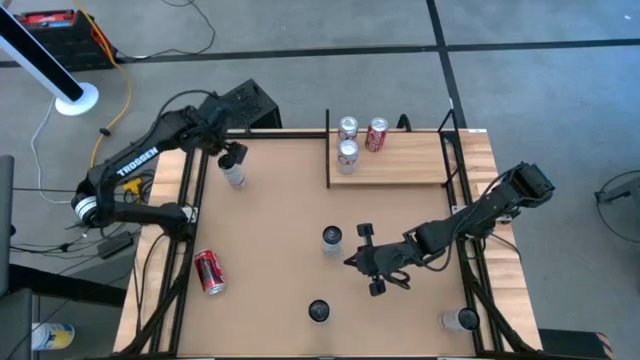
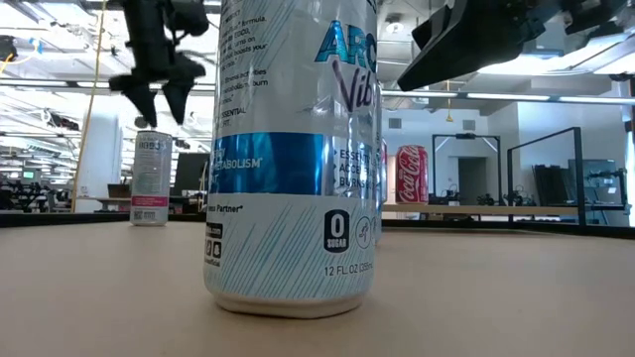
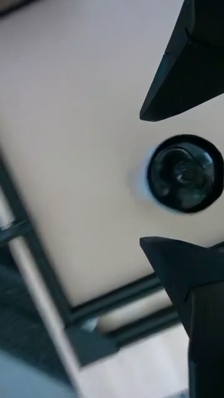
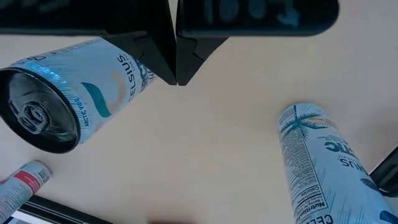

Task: Place canned beverage on shelf
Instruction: Put the red-white soda can on the shelf aligned with the other red-white soda can

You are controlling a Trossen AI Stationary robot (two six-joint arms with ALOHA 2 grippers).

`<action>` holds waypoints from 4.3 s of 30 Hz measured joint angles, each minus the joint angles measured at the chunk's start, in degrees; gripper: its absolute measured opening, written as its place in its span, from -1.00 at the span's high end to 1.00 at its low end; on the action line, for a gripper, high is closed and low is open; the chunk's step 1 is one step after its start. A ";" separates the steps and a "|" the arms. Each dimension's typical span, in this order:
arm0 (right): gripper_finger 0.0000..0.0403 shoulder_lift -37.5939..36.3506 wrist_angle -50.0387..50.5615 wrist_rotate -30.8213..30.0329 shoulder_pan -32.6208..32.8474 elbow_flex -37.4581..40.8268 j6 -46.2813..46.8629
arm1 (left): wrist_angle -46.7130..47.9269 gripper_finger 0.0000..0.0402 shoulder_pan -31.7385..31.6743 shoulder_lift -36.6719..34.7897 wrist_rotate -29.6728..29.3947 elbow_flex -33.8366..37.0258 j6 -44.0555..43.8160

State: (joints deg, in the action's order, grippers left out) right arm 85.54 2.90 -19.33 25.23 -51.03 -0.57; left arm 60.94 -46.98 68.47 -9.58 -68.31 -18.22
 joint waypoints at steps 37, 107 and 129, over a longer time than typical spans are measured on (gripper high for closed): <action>0.88 0.00 -0.33 0.00 0.13 0.00 -1.63 | 24.05 -0.52 96.76 4.44 0.21 -1.35 -105.97; 0.88 0.00 -0.39 4.72 -0.68 0.00 -4.45 | -19.94 -0.85 92.22 4.85 12.55 34.68 -107.89; 0.88 -14.88 -3.66 4.48 -3.60 0.02 -14.65 | -20.35 -0.42 78.98 2.12 -5.98 23.48 -60.26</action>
State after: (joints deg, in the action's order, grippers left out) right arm 70.66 -0.76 -14.85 21.63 -51.00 -15.22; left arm 40.59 31.99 70.59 -15.56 -44.83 -78.48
